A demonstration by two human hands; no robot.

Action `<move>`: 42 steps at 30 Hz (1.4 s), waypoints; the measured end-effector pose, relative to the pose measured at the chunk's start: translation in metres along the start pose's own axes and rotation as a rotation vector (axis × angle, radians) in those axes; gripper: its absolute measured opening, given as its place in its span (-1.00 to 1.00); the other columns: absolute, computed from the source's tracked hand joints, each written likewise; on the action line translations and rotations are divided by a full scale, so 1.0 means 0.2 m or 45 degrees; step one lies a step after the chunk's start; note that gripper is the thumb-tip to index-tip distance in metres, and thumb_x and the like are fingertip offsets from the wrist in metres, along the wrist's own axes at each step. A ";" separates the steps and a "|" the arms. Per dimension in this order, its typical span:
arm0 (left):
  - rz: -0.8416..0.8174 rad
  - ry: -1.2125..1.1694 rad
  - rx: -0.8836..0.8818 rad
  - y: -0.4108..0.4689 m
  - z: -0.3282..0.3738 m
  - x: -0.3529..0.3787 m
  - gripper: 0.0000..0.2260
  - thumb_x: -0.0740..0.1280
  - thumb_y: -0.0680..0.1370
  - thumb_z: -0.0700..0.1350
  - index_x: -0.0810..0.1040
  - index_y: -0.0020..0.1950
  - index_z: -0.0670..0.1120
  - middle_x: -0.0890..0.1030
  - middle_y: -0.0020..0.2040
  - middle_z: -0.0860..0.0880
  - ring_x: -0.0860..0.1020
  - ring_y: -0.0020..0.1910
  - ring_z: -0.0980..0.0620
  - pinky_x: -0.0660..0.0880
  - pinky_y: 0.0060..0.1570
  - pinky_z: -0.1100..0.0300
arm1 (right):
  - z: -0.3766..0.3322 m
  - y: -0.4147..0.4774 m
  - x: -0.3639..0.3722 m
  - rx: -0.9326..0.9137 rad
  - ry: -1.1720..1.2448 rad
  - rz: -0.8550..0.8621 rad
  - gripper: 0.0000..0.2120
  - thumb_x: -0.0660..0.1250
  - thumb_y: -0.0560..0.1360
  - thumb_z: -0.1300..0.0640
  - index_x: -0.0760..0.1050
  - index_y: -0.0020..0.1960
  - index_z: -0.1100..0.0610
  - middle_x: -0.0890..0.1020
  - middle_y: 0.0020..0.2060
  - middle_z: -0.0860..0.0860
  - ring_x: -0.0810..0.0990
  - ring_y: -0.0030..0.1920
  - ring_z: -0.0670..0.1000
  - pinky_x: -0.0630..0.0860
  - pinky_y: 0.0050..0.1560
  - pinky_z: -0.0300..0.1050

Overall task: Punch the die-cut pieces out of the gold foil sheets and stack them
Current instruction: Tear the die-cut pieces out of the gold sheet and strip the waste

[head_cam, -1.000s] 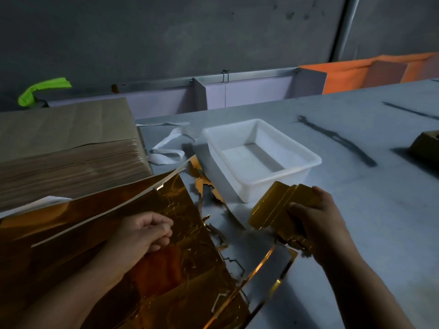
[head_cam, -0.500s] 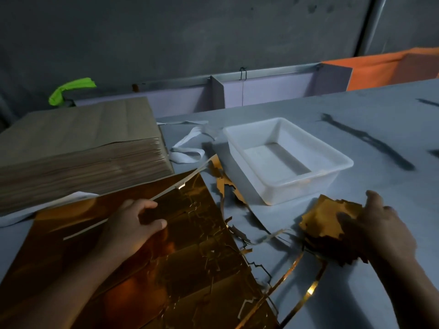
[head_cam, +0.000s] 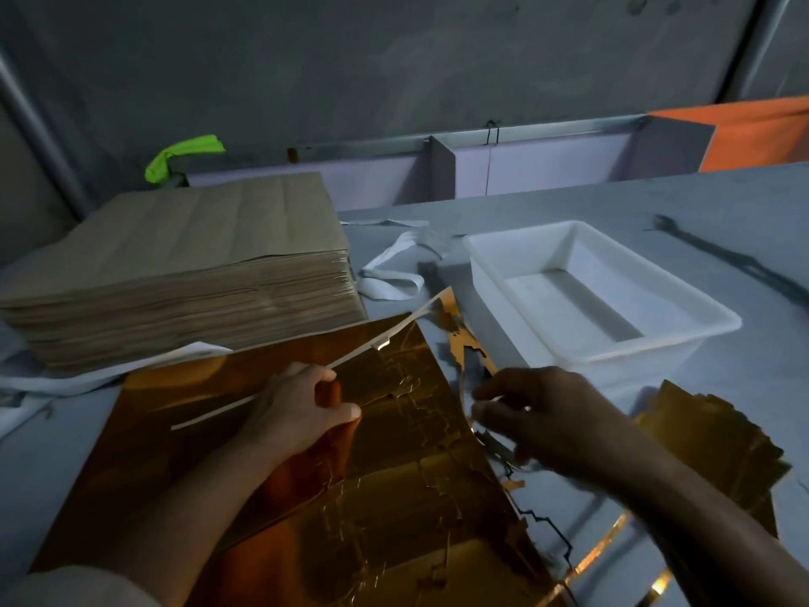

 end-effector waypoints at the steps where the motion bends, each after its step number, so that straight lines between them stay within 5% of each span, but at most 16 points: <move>1: 0.015 0.027 0.032 0.00 0.01 0.00 -0.38 0.41 0.44 0.25 0.32 0.44 0.15 0.31 0.40 0.04 0.34 0.33 -0.03 0.46 0.14 0.03 | -0.03 0.04 0.05 -0.030 0.030 -0.046 -0.92 0.29 0.58 -0.09 0.54 0.03 -0.18 0.62 -0.18 -0.17 0.61 -0.28 -0.30 0.46 -0.36 -0.40; 6: 0.188 0.269 0.329 -0.04 0.09 -0.02 -0.74 0.19 0.61 0.17 0.46 0.25 0.14 0.46 0.15 0.14 0.46 0.04 0.20 0.42 -0.07 0.28 | -0.11 0.15 0.28 0.041 0.265 -0.312 -0.92 0.28 0.60 -0.04 0.53 -0.04 -0.10 0.66 -0.29 -0.08 0.63 -0.36 -0.18 0.46 -0.40 -0.35; 10: 0.349 0.278 0.442 -0.08 0.13 -0.04 -0.78 0.08 0.66 0.08 0.49 0.12 0.11 0.46 -0.08 0.14 0.46 -0.17 0.22 0.50 -0.15 0.26 | -0.14 0.22 0.44 0.233 0.548 -0.448 -0.72 0.22 0.61 -0.13 0.51 0.16 0.03 0.67 0.01 0.06 0.70 -0.11 -0.02 0.58 -0.24 -0.25; 12: 0.411 0.246 0.492 -0.10 0.15 -0.05 -0.79 0.09 0.64 0.06 0.50 0.12 0.11 0.45 -0.09 0.14 0.46 -0.20 0.22 0.49 -0.19 0.26 | -0.15 0.24 0.51 0.384 0.823 -0.457 -0.65 0.22 0.59 -0.19 0.51 0.15 0.06 0.66 0.03 0.08 0.69 -0.01 0.06 0.63 -0.10 -0.15; 18: 0.368 0.145 0.566 -0.17 0.20 -0.02 -0.82 0.17 0.63 0.01 0.55 0.12 0.09 0.46 -0.06 0.14 0.46 -0.14 0.21 0.43 -0.19 0.33 | -0.17 0.35 0.63 0.637 1.320 -0.245 -0.60 0.25 0.56 -0.22 0.54 0.12 0.11 0.66 0.02 0.12 0.66 0.02 0.10 0.64 -0.16 -0.11; 21: 0.375 0.091 0.462 -0.15 0.11 -0.04 -0.68 0.12 0.64 0.08 0.50 0.33 0.07 0.51 0.20 0.09 0.48 0.11 0.19 0.41 0.04 0.33 | -0.15 0.39 0.65 0.739 1.241 -0.169 -0.78 0.32 0.58 -0.02 0.51 0.07 0.13 0.65 -0.03 0.13 0.68 -0.07 0.08 0.65 -0.20 -0.11; 24: 0.134 0.254 0.126 -0.07 -0.09 0.02 -0.38 -0.05 0.61 0.30 0.04 0.60 0.05 0.08 0.60 0.04 0.07 0.56 0.06 0.07 0.48 0.10 | -0.14 0.42 0.66 0.748 1.169 -0.144 -0.88 0.28 0.61 0.10 0.51 0.01 0.15 0.68 -0.10 0.12 0.70 -0.18 0.06 0.63 -0.28 -0.13; 27: -0.093 0.352 0.045 -0.09 -0.21 0.12 -0.11 -0.28 0.40 0.53 -0.26 0.59 0.03 -0.26 0.60 0.05 -0.26 0.55 0.09 -0.24 0.49 0.07 | -0.14 0.43 0.66 0.772 1.111 -0.130 -0.88 0.27 0.61 0.11 0.50 -0.01 0.16 0.68 -0.14 0.12 0.69 -0.25 0.04 0.62 -0.33 -0.15; 33: -0.038 0.371 0.057 -0.09 -0.24 0.15 0.12 -0.37 0.17 0.67 -0.33 0.56 0.01 -0.34 0.57 0.05 -0.33 0.51 0.13 -0.29 0.48 0.08 | -0.12 0.46 0.67 0.715 1.075 -0.061 -0.90 0.23 0.62 0.20 0.50 0.09 0.15 0.62 -0.14 0.10 0.64 -0.26 0.03 0.55 -0.47 -0.19; 38: -0.045 0.401 0.035 -0.08 -0.23 0.15 0.20 -0.33 0.12 0.71 -0.30 0.58 0.01 -0.31 0.59 0.03 -0.30 0.54 0.10 -0.30 0.45 0.08 | -0.08 0.48 0.67 0.612 1.149 0.030 -0.83 0.19 0.63 0.13 0.50 0.05 0.19 0.65 -0.07 0.15 0.69 -0.13 0.14 0.68 -0.10 0.08; 42: -0.046 0.420 0.053 -0.09 -0.22 0.15 0.21 -0.31 0.11 0.71 -0.30 0.58 0.00 -0.32 0.58 0.03 -0.31 0.54 0.10 -0.30 0.46 0.08 | -0.06 0.46 0.67 0.689 1.198 -0.115 -0.83 0.27 0.59 0.13 0.49 0.14 0.16 0.63 0.02 0.15 0.66 0.02 0.14 0.65 0.06 0.05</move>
Point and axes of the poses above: each hand's wrist, its own y-axis towards the middle knuckle, its own x-axis out of the palm, z = x × y, the point moved 7 cm from there along y, towards the middle knuckle
